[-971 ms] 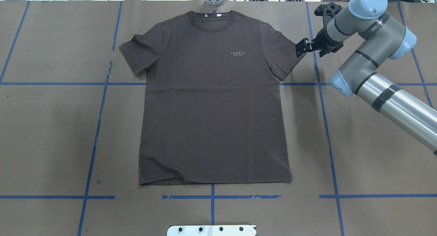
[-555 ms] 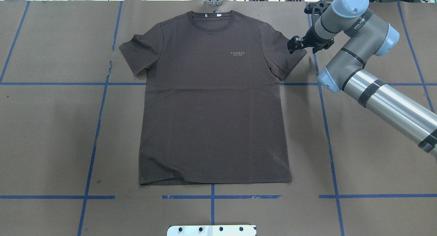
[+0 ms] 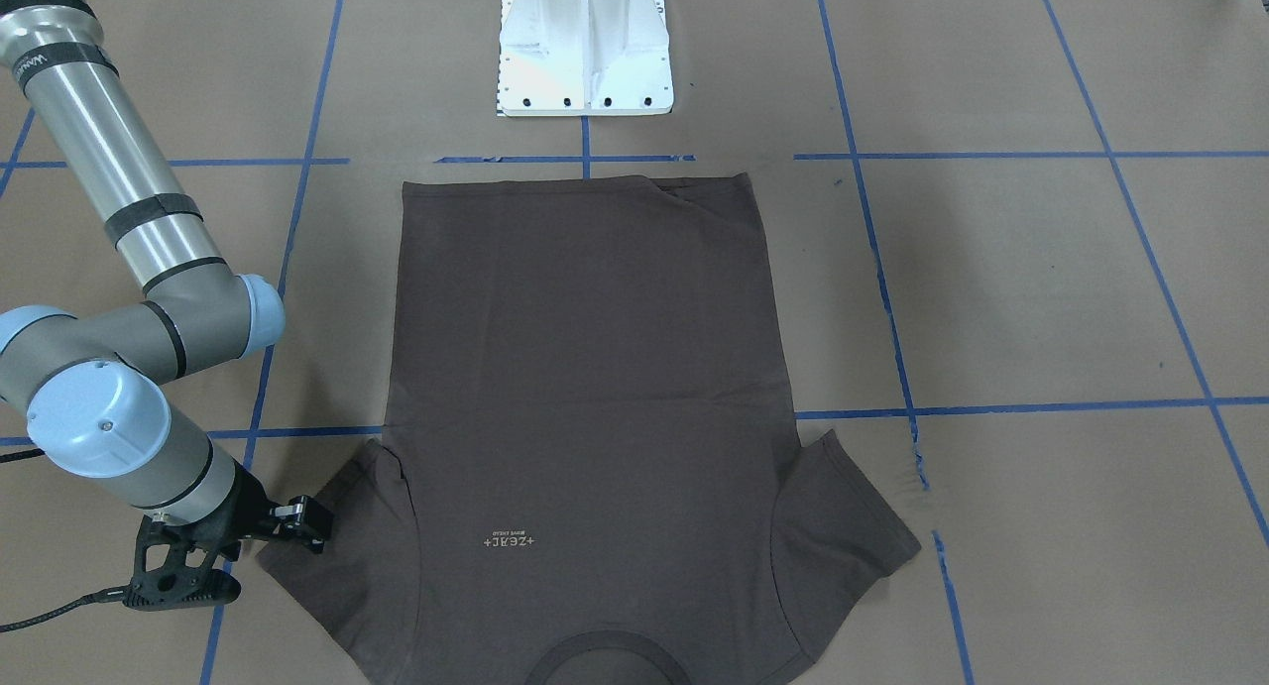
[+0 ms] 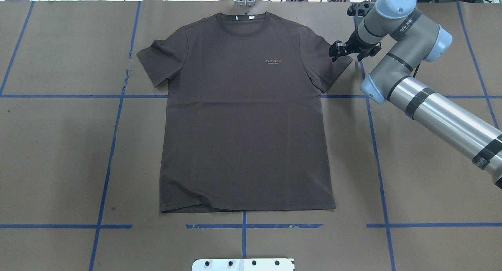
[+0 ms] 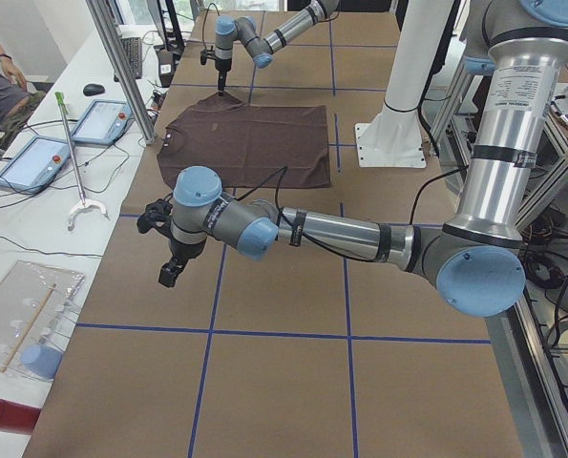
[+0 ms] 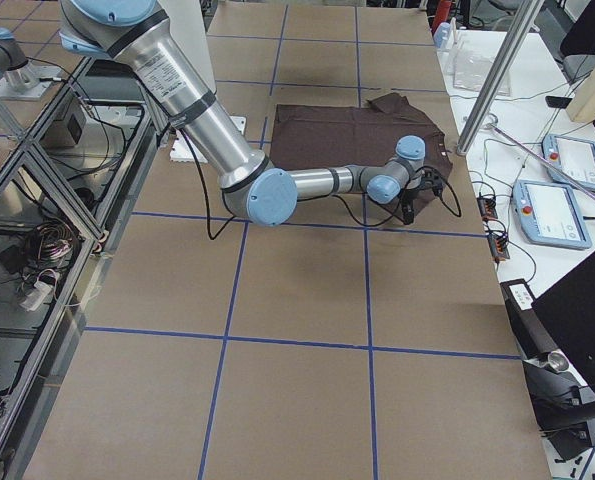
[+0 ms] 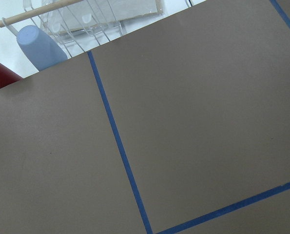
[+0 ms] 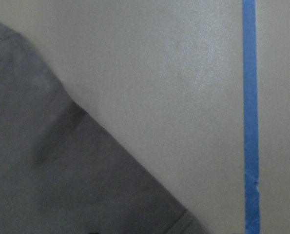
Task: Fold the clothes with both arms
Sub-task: 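Move the right gripper to the sleeve nearest it and grasp it, then fold the grasped sleeve inward onto the shirt body with the right gripper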
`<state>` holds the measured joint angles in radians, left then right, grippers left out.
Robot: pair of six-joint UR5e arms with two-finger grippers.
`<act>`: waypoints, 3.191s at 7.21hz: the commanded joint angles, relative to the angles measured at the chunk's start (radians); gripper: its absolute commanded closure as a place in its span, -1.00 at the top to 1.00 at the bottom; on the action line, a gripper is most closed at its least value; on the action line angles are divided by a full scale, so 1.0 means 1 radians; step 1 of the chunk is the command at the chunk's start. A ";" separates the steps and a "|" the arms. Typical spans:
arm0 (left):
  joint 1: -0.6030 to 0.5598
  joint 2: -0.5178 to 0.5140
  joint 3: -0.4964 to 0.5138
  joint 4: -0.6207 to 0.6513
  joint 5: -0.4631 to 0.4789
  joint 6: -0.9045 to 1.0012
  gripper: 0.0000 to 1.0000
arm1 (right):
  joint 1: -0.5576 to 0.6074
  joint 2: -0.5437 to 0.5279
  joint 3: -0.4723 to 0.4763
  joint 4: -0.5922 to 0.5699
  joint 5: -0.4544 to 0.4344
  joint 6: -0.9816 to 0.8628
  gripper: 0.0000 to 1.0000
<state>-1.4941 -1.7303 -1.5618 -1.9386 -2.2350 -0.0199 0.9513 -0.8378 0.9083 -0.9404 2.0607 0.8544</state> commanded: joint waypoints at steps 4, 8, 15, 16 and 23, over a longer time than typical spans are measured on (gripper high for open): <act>0.000 -0.012 -0.003 0.006 0.000 0.000 1.00 | 0.001 0.017 -0.014 -0.003 0.002 0.000 -1.00; 0.000 -0.025 0.000 0.010 0.002 -0.005 1.00 | 0.001 0.061 -0.016 -0.004 0.012 0.003 -1.00; -0.002 -0.025 -0.004 0.009 0.000 -0.005 1.00 | -0.155 0.284 -0.049 -0.018 -0.154 0.098 0.98; 0.000 -0.031 0.000 0.006 0.002 -0.006 1.00 | -0.155 0.282 -0.049 -0.017 -0.152 0.098 1.00; 0.438 -0.302 0.212 -0.350 0.184 -0.845 1.00 | 0.024 -0.094 0.532 -0.468 0.114 0.019 1.00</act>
<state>-1.1403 -1.9917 -1.4522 -2.1113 -2.1056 -0.6999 0.9236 -0.8154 1.3322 -1.3888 2.1267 0.9337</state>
